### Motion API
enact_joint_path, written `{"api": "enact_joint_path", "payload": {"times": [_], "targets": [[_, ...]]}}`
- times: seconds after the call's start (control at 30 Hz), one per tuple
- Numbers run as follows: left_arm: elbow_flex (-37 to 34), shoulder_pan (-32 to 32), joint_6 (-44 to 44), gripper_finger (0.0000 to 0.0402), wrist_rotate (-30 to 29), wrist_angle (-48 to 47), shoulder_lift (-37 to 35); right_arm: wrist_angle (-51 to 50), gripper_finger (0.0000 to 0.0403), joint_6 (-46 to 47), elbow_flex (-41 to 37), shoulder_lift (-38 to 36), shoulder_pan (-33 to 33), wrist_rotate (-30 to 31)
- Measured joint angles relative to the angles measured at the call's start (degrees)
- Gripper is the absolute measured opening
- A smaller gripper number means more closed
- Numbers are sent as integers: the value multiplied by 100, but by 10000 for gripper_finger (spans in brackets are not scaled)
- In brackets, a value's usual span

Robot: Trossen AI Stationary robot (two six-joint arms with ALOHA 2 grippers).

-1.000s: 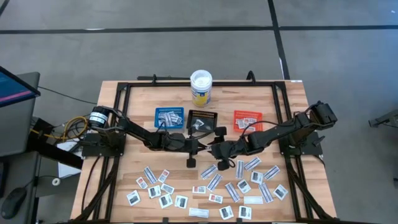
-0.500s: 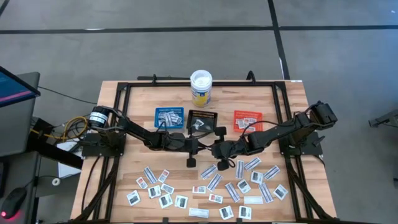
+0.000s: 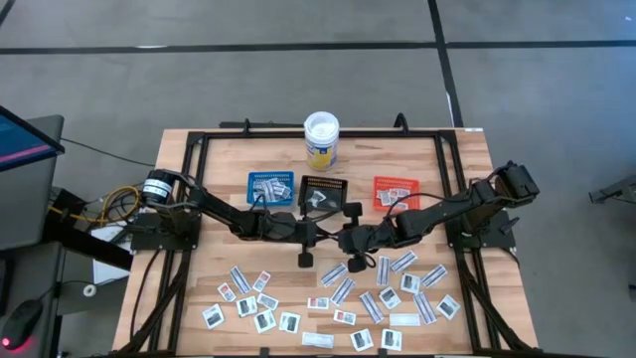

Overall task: Pick & Place First Aid Supplies
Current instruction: Put the blue bandage into the blue bin

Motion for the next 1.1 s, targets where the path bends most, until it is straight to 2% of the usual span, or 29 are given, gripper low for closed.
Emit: {"api": "enact_joint_path", "payload": {"times": [0.23, 0.37, 0.43, 0.57, 0.77, 0.87, 1.1], "targets": [[0, 0, 0, 10, -2, 2, 0, -9, 62, 4, 0, 0, 0, 0], [0, 0, -1, 9, -2, 2, 0, 33, 70, -53, -2, 0, -15, 0], [0, 0, -2, 7, -2, 3, 0, 82, 59, -41, -2, 0, -36, 0], [0, 0, 0, 9, -7, 2, 0, 96, 9, -69, -2, 0, -46, 0], [0, 0, -2, 7, -4, 2, 0, 96, 3, -116, -2, 0, -44, 1], [0, 0, -2, 7, -4, 3, 0, 98, 13, -82, -2, 0, -44, 1], [0, 0, -2, 11, 11, 4, 0, 261, 66, -60, -7, 4, -44, 3]]}}
